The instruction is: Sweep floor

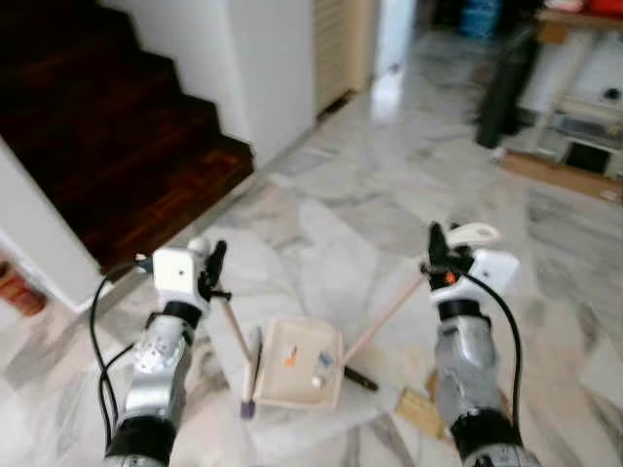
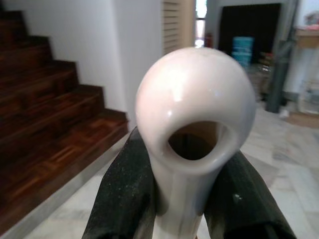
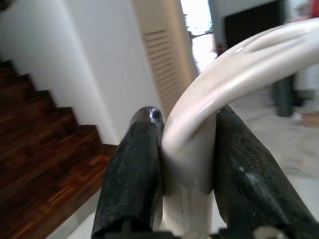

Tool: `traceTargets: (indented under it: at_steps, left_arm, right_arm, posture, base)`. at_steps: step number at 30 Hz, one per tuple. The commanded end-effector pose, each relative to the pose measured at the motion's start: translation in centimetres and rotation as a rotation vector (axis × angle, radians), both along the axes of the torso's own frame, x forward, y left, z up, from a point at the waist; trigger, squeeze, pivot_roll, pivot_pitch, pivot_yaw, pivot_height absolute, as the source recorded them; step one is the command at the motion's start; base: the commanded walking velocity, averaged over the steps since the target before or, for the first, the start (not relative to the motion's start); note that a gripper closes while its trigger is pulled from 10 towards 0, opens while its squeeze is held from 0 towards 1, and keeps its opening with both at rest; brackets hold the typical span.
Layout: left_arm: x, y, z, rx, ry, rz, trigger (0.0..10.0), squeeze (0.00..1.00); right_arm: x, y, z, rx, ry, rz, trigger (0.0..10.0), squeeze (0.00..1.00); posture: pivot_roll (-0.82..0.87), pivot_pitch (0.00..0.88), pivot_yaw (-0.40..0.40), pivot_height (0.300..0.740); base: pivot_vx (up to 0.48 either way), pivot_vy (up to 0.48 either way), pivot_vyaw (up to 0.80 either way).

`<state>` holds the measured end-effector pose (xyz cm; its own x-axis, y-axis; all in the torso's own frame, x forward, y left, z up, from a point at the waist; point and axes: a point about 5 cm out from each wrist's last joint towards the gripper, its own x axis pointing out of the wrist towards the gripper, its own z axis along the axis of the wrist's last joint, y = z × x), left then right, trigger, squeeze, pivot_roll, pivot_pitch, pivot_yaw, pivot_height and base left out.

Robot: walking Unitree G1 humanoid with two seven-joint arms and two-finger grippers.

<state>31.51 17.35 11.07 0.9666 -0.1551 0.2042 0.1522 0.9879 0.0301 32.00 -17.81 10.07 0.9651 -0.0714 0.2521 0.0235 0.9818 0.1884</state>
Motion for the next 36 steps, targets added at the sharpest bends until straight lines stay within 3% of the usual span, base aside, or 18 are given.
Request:
traceTargets:
  at_steps: [1,4,16,24,36]
  left_arm:
    - [0.2,0.2,1.1,0.012,-0.048,-0.002,10.0,0.00]
    - [0.0,0.2,0.5,0.021,-0.014,-0.041,10.0,0.00]
    - [0.9,0.9,1.0,0.046,-0.001,-0.051,10.0,0.00]
    - [0.6,1.3,1.0,0.057,-0.003,-0.038,10.0,0.00]
    - [-0.4,3.4,1.6,0.069,-0.044,0.070,10.0,0.00]
  right_arm:
    - [0.5,0.7,1.4,-0.008,-0.054,0.016,10.0,0.00]
    - [0.4,0.5,2.0,-0.009,-0.089,-0.017,10.0,0.00]
    - [0.1,0.2,2.0,0.000,-0.093,-0.064,10.0,0.00]
    - [0.2,0.5,2.1,0.016,-0.092,-0.060,10.0,0.00]
    - [0.8,1.6,1.7,0.018,-0.054,0.017,10.0,0.00]
  posture:
    - [-0.15,0.000,0.056,0.740]
    - [-0.20,0.000,0.128,0.740]
    - [-0.23,0.000,0.188,0.740]
    - [-0.12,0.000,0.159,0.740]
    - [-0.02,0.000,0.069,0.740]
  base:
    - [0.000,0.000,0.80]
    - [0.000,0.000,0.80]
    - [0.000,0.000,0.80]
    - [0.000,0.000,0.80]
    - [0.000,0.000,0.80]
